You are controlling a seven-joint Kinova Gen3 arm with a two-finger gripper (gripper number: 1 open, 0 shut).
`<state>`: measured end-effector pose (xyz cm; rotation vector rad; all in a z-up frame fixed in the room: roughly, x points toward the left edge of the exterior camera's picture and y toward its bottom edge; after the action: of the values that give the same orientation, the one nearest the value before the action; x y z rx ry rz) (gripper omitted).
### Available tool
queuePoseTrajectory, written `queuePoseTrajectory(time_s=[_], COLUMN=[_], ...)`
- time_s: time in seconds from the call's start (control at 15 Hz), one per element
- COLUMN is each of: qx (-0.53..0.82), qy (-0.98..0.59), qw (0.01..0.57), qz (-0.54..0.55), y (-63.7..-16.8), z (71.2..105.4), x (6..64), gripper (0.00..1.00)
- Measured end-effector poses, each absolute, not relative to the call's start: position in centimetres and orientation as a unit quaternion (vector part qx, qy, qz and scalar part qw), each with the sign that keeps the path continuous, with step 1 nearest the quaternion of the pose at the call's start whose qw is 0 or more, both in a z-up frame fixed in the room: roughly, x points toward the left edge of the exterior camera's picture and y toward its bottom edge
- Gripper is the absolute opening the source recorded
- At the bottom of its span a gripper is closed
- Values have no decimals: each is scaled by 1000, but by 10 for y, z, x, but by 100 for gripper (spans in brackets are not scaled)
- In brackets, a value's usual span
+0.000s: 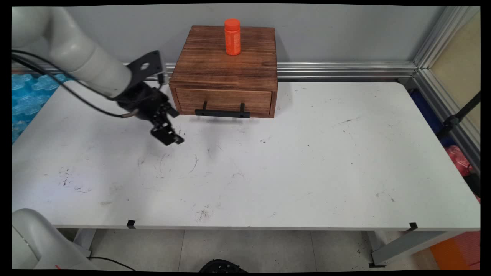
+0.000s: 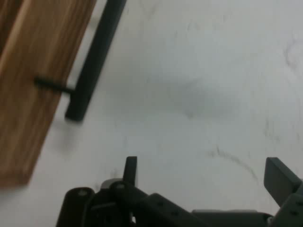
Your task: Open the drawer
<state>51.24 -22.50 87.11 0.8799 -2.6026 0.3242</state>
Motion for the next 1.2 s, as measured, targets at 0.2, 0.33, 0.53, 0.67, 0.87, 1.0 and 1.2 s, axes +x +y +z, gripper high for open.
queuePoseTrajectory(time_s=[0.2,0.33,0.53,0.67,0.87,1.0,1.2], qx=[280,258,234,226,218,216,211], qy=[-934,-940,-947,-948,-950,-950,-951], qw=[191,189,183,181,179,179,176], qz=[115,117,124,128,135,137,139], y=[-250,-264,-282,-292,-308,-316,-323], z=[863,857,849,846,844,842,839], x=[496,489,481,476,467,462,458], gripper=[100,100,100,100,100,100,100])
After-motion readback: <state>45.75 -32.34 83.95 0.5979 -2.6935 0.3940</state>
